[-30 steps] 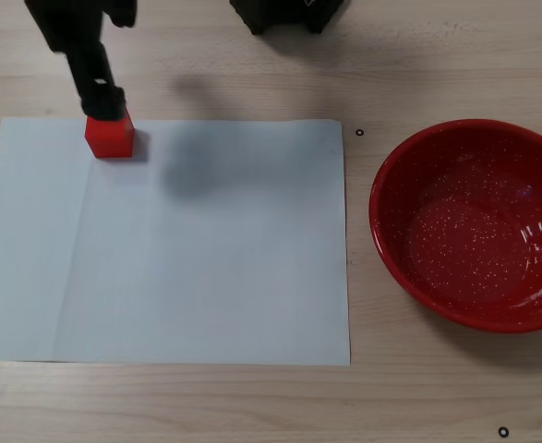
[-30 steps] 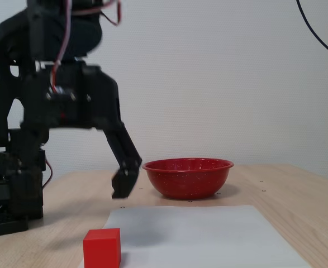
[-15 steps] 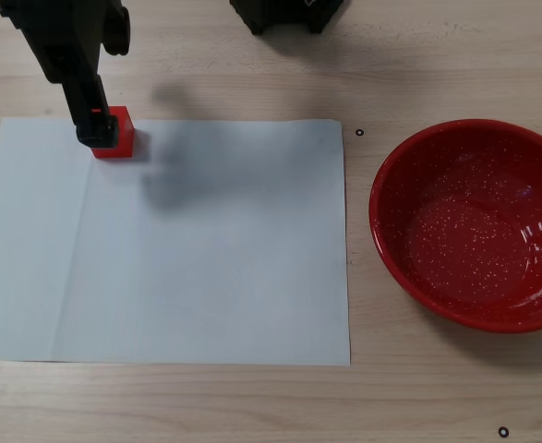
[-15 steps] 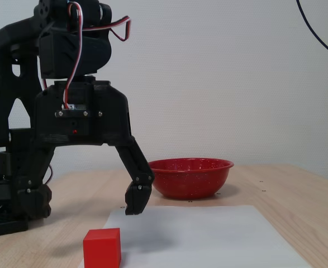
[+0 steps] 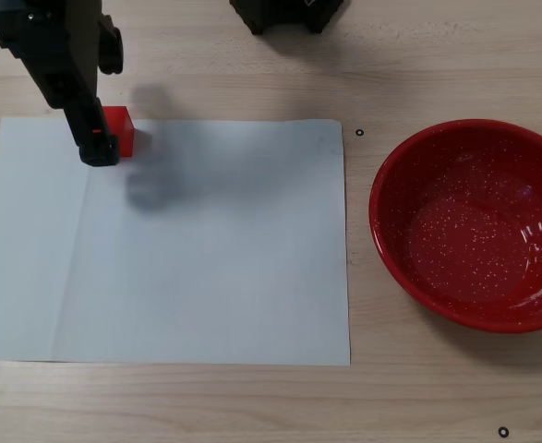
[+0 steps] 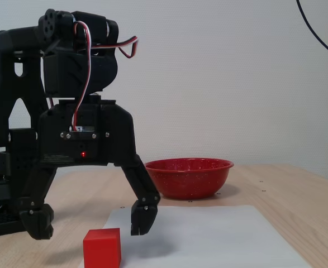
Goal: Grasp the red cube and put it in the red bowl.
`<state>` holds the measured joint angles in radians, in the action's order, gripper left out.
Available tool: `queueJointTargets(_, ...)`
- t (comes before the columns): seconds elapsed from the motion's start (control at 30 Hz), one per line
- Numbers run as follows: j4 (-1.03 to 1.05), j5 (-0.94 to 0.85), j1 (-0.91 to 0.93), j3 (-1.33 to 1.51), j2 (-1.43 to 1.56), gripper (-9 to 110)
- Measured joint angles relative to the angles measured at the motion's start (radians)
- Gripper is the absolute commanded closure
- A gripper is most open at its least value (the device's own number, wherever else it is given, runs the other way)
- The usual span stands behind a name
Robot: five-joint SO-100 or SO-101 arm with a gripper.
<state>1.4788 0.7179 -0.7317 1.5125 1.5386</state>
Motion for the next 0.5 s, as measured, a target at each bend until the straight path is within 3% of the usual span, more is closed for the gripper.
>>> queueJointTargets(0.5, -0.025, 0.006, 0.02, 0.0, -0.071, 53)
